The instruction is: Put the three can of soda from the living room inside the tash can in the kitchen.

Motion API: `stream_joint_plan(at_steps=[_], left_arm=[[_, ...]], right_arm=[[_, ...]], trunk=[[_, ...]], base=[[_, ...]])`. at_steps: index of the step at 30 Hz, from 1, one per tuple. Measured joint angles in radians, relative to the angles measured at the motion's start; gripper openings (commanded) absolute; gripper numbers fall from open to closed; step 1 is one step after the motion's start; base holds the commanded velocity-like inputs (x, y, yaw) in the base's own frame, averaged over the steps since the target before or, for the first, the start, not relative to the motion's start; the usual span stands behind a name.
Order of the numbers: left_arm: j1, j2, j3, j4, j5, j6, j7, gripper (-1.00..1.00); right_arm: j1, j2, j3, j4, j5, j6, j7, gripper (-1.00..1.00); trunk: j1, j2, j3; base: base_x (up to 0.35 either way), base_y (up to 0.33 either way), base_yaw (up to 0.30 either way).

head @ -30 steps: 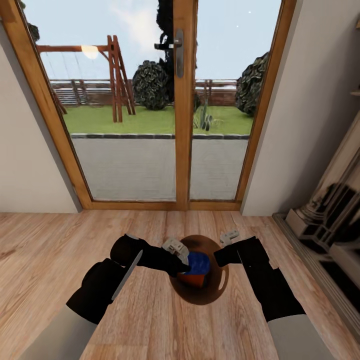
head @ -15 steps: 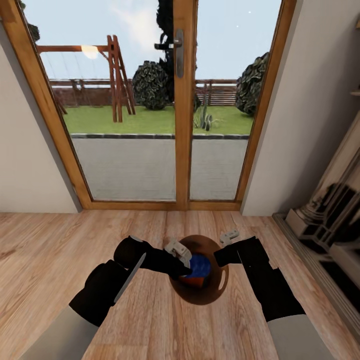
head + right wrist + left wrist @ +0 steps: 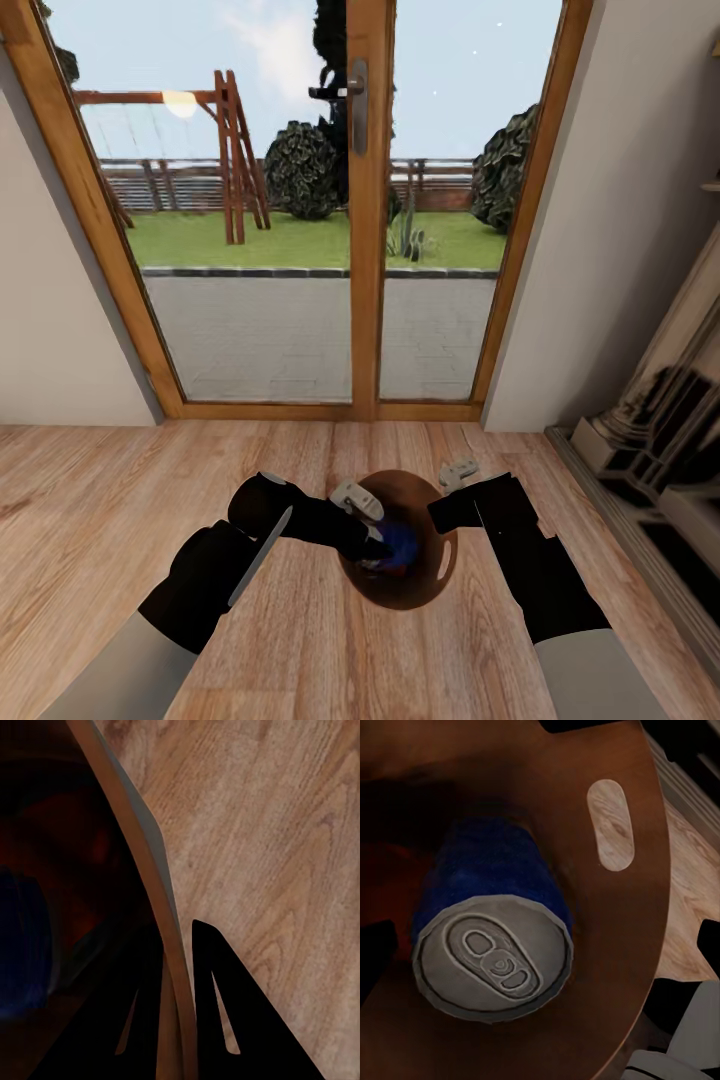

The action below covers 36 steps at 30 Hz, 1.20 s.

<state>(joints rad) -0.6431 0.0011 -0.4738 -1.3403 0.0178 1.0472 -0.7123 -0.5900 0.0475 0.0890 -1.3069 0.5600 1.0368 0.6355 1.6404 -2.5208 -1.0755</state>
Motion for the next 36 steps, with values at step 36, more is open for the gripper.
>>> stream_joint_plan(at_steps=[36], left_arm=[[0.008, 0.037, 0.011, -0.167, -0.01, 0.0, -0.115, 1.0]], right_arm=[[0.0, -0.003, -0.006, 0.0, -0.019, 0.004, 0.001, -1.0]], trunk=[[0.0, 0.0, 0.0]], base=[[0.0, 0.0, 0.0]])
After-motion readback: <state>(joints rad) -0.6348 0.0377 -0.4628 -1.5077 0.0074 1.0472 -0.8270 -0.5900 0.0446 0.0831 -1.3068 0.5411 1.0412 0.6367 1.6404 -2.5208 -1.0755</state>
